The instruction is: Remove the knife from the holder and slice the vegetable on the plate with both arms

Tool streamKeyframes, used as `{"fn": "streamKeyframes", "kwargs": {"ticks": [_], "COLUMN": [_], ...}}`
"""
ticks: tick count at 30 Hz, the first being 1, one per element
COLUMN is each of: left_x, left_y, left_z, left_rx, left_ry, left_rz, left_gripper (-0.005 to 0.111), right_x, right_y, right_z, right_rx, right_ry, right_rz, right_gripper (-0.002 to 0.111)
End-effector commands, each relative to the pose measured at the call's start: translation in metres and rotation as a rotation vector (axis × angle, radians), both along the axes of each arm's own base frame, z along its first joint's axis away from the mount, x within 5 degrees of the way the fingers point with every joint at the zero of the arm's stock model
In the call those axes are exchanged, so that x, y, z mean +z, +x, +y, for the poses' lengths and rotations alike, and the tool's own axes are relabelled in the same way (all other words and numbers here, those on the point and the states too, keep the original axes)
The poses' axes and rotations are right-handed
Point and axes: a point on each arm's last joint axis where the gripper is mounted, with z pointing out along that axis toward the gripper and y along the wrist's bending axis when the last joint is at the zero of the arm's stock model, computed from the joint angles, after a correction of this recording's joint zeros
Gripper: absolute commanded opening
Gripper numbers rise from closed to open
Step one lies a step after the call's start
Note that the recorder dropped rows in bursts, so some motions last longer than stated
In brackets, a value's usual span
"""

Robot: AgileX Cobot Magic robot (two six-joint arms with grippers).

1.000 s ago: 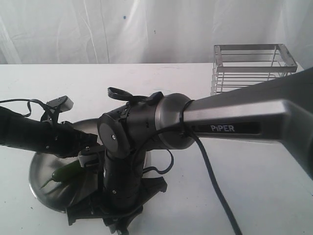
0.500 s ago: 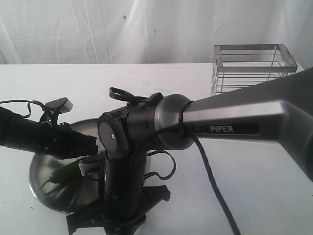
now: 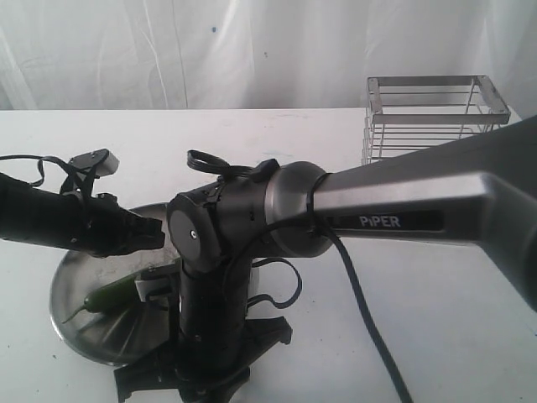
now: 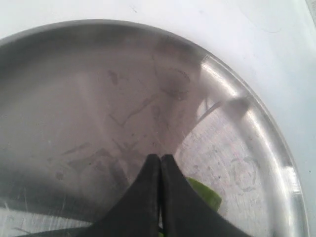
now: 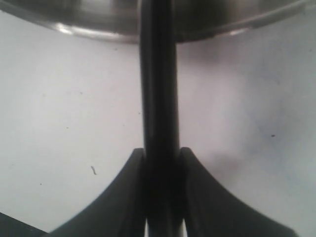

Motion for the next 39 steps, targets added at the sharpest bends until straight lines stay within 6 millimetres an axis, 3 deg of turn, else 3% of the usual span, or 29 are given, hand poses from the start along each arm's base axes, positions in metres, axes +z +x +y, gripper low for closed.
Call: {"fn": "streamKeyframes", "kwargs": {"ticks": [1, 19, 32, 39], "left_x": [0.005, 0.008, 0.009, 0.02], "left_y": [-0.002, -0.001, 0.0, 0.001], "left_z": [-0.002, -0.003, -0.002, -0.001], "left_rx": [-0.005, 0.016, 0.045, 0.074], "left_ry": [-0.016, -0.038, -0.06, -0.068], "left_rz": [-0.011, -0.012, -0.011, -0.045], "left_gripper": [0.0, 0.0, 0.0, 0.0], "right_x": [-0.001, 0.004, 0.009, 0.012], "right_y": [-0.001, 0.002, 0.024, 0.027], "right_z": [-0.002, 0.0, -0.012, -0.012], "right_rx": [0.018, 0.052, 0.021, 0.031], "right_ry": [-0.009, 0.002, 0.017, 0.046], "right_rz": [-0.002, 0.002, 0.011, 0.02], "right_gripper": [0.0, 0.0, 0.0, 0.0]}}
